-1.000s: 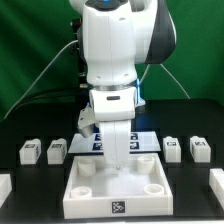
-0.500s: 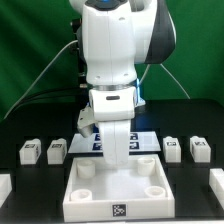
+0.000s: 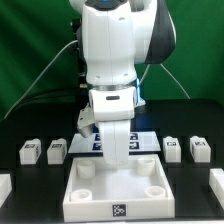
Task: Assemble one leg
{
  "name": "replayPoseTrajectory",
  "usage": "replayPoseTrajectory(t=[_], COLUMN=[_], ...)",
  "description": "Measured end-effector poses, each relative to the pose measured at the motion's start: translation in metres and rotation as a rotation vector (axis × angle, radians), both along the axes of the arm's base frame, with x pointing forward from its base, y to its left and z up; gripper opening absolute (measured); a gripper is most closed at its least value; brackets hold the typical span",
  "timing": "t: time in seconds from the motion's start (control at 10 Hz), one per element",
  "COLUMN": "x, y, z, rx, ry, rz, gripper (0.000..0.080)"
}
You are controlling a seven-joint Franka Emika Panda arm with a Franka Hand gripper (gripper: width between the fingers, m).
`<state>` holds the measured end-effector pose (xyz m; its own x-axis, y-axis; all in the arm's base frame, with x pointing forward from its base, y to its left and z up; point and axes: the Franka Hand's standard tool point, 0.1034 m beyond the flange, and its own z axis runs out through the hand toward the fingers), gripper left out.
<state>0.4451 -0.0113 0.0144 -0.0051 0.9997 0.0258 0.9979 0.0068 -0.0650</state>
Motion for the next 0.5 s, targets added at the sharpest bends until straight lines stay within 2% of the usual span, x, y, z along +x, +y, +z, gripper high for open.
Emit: replayPoseTrajectory(t=[0.1,0.5], x=[0.005,0.033], y=[0.008,0.064], z=[0.001,0.0], rx=[0.002,0.042], ry=[-0.002,-0.036], rz=[-0.019,-0.053], gripper=[0.006,0.0061])
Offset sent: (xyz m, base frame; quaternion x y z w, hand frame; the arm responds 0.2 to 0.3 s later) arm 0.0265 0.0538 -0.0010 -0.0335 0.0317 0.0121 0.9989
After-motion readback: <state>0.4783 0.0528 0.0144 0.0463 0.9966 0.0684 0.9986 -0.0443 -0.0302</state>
